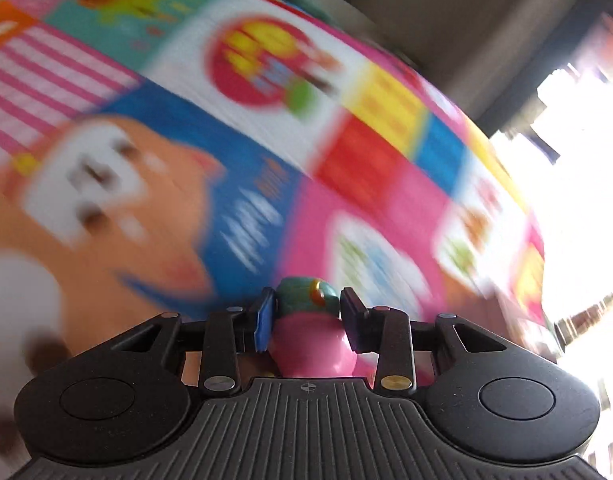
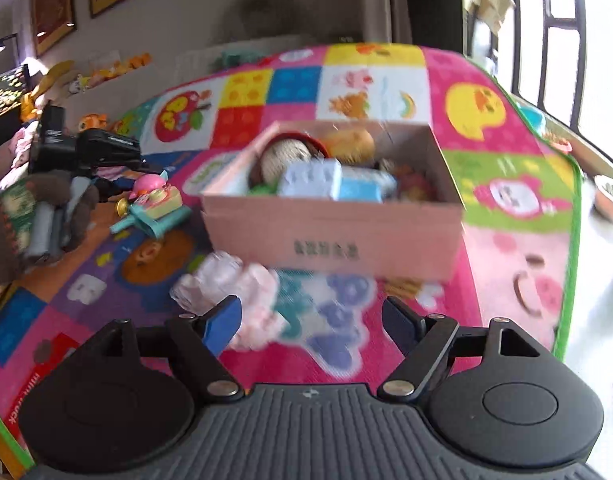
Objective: Organize objects
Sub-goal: 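Lower the bagged bread bun into the pink box and open the right tool, then grasp the teal toy with the left tool while the right tool reaches toward the lace scrunchie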
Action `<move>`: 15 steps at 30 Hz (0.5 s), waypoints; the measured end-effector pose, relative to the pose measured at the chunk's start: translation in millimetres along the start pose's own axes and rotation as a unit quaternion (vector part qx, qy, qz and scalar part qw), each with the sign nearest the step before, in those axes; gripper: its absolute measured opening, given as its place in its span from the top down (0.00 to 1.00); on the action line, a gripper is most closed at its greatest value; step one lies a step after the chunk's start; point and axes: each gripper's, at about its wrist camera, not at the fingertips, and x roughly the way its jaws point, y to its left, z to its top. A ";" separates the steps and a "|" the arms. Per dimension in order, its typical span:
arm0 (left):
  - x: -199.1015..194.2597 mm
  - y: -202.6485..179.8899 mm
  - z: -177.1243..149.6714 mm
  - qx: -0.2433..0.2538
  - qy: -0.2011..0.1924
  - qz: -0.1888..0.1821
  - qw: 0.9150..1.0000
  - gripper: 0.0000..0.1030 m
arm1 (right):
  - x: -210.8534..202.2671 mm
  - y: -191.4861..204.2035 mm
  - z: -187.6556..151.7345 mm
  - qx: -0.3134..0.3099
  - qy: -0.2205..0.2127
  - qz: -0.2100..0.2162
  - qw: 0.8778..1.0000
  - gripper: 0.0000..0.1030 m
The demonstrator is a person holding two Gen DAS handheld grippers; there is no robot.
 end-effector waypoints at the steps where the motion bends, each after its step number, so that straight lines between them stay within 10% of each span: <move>1: -3.6 -6.6 -8.8 0.013 0.014 -0.010 1.000 0.63 | 0.4 -2.2 -2.4 0.007 0.002 -0.002 1.000 0.24; 5: -22.9 -28.9 -40.7 0.066 0.073 -0.051 0.994 0.63 | -3.2 -4.3 -10.2 0.030 0.001 0.005 1.000 0.24; 8: -65.1 -43.1 -58.3 0.125 0.025 -0.058 0.990 0.63 | -9.8 -0.1 -14.1 0.029 -0.007 0.007 1.000 0.17; 11: -114.4 -67.3 -88.3 0.231 -0.015 -0.045 0.972 0.62 | -16.4 3.5 -19.1 0.023 -0.011 -0.001 1.000 0.06; 15: -145.2 -90.7 -148.3 0.350 0.055 -0.036 0.934 0.60 | -12.7 1.0 -30.9 0.033 0.011 -0.006 0.999 0.00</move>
